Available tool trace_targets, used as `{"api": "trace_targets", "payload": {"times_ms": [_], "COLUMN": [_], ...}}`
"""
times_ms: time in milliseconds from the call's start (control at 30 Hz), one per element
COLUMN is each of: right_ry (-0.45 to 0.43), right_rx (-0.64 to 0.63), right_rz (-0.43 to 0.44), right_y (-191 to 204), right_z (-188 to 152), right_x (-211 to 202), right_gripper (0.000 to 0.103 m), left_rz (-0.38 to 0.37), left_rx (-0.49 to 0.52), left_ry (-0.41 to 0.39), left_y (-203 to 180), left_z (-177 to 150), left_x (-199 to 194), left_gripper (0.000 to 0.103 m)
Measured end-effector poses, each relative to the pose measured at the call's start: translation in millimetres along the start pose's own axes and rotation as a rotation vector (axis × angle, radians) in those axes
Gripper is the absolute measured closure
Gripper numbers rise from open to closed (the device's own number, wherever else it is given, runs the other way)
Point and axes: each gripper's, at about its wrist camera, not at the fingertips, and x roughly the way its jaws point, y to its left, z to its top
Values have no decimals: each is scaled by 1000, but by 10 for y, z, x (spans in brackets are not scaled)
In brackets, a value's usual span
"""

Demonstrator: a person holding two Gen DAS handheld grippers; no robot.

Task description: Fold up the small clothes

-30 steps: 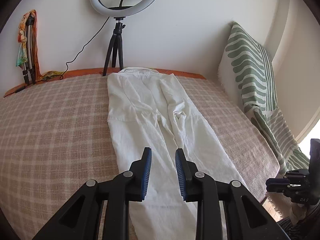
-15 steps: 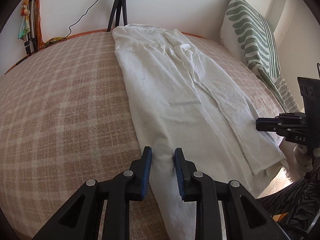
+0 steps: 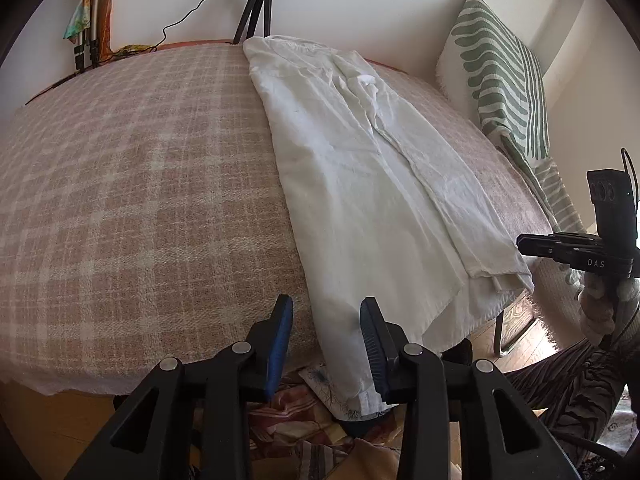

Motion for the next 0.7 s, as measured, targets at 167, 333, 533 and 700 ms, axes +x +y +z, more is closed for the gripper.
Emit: {"api": "trace_targets", "payload": {"times_ms": [167, 333, 533, 700], "right_ry": [-22, 38, 101, 127], "right_rx": [90, 214, 220, 215], "right_rz": [36, 185, 257, 279], "right_y": [-219, -404, -333, -254], "right_z": [16, 2, -71, -55], "right_x": [-81, 66, 205, 283], "right_gripper": [70, 69, 69, 85], "left_rz": [-57, -127, -201, -254], "left_rx": [-107, -173, -185, -238], "left_ry": [46, 70, 133, 151], "left_y": [155, 209, 146, 248], "left_z": [-31, -64, -100, -74], "left_x": [12, -14, 56, 91], "left_gripper": [59, 62, 72, 90]}}
